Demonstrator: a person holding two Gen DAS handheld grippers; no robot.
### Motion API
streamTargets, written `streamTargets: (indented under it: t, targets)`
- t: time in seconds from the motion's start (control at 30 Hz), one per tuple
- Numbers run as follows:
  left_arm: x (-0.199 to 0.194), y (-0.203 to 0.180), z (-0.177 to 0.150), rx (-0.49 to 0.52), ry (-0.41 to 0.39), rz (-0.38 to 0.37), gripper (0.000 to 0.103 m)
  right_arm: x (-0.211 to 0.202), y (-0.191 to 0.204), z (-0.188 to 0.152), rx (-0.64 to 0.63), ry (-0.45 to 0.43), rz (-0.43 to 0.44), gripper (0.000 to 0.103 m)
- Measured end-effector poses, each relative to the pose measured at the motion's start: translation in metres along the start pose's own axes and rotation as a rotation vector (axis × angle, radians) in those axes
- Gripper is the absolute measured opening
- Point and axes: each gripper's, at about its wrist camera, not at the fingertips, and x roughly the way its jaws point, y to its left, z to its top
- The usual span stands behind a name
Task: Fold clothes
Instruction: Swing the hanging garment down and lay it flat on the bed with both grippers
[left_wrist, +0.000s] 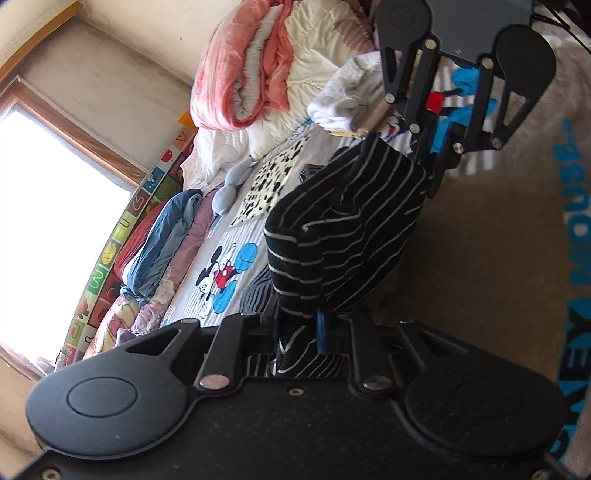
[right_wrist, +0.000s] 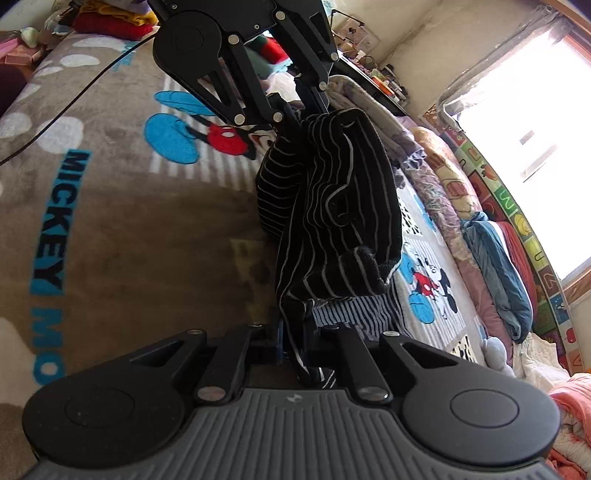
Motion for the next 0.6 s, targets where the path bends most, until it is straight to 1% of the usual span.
streamTargets:
  t: [0.23, 0.37, 0.43, 0.6]
  targets:
    - [-0.031, -0.074, -0.021, 0.105, 0.022, 0.012, 0.016, -0.016, 0.066, -0.007, 0.014, 0.011, 0.03, 0.01]
    - [-0.056, -0.11, -0.033, 0.156, 0.024, 0.024, 0.015, -0.036, 0.099, -0.015, 0.027, 0.015, 0.037, 0.01]
    - [-0.067, -0.126, -0.036, 0.186, 0.022, 0.029, 0.014, -0.045, 0.114, -0.018, 0.025, 0.018, 0.04, 0.01]
    - [-0.087, -0.157, -0.046, 0.207, 0.034, 0.038, 0.013, -0.061, 0.153, -0.023, -0.018, 0.032, 0.042, 0.011]
